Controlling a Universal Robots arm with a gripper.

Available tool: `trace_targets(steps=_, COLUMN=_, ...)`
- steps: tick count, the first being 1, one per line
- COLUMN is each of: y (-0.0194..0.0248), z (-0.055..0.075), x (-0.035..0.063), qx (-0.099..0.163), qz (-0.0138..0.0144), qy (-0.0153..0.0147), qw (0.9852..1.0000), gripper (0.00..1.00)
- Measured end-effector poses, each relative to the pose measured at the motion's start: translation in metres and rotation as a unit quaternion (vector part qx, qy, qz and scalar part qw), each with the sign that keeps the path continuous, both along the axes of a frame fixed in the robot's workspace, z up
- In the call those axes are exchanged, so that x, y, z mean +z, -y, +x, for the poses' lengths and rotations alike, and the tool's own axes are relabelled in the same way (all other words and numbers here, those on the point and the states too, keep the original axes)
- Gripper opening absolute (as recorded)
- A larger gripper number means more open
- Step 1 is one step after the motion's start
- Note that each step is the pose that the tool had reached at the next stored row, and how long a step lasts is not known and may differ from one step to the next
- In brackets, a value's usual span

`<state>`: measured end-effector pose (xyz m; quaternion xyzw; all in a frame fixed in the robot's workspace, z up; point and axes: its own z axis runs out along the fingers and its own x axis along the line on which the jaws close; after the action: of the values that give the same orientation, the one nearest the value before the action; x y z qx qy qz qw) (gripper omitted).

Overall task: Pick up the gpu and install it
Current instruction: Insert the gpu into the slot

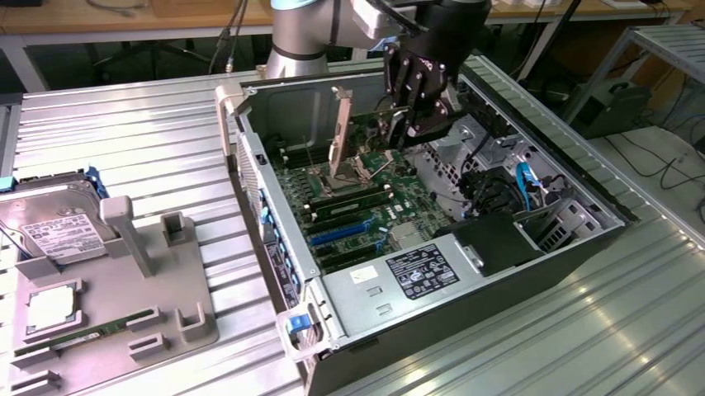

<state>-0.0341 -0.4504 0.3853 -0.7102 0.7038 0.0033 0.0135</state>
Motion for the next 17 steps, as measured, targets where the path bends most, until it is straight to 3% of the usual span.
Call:
trace_targets(steps=13, y=-0.0042, z=-0.002, x=-0.0216, qx=-0.002, qz=0.0001, qy=0.0007, qw=1.0, gripper=0.29)
trace_targets(steps=17, y=-0.0042, z=-0.012, x=-0.0269, qx=-0.003, qz=0.0001, qy=0.0015, qw=1.0, gripper=0.29)
